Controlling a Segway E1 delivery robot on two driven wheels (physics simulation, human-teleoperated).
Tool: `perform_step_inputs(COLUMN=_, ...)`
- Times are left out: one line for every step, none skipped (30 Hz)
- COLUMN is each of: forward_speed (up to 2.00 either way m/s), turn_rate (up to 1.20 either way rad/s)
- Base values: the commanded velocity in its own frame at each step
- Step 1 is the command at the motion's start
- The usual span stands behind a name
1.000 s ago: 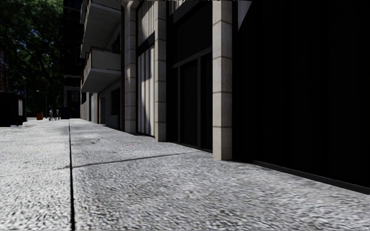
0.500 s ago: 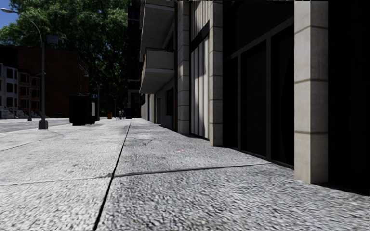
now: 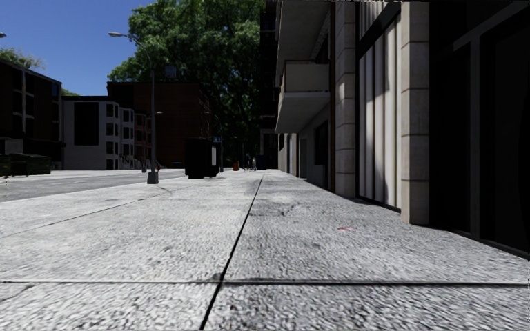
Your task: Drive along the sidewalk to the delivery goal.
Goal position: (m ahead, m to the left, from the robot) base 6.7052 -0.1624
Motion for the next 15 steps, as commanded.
perform_step_inputs(forward_speed=1.59, turn_rate=0.58)
perform_step_inputs(forward_speed=1.59, turn_rate=0.58)
perform_step_inputs(forward_speed=1.59, turn_rate=0.45)
perform_step_inputs(forward_speed=1.59, turn_rate=0.00)
perform_step_inputs(forward_speed=1.59, turn_rate=0.00)
perform_step_inputs(forward_speed=1.59, turn_rate=0.00)
perform_step_inputs(forward_speed=1.59, turn_rate=0.00)
perform_step_inputs(forward_speed=1.59, turn_rate=0.00)
perform_step_inputs(forward_speed=1.59, turn_rate=0.00)
perform_step_inputs(forward_speed=1.59, turn_rate=0.00)
perform_step_inputs(forward_speed=1.59, turn_rate=0.00)
perform_step_inputs(forward_speed=1.59, turn_rate=0.00)
perform_step_inputs(forward_speed=1.59, turn_rate=0.00)
perform_step_inputs(forward_speed=1.59, turn_rate=0.00)
perform_step_inputs(forward_speed=1.59, turn_rate=0.00)
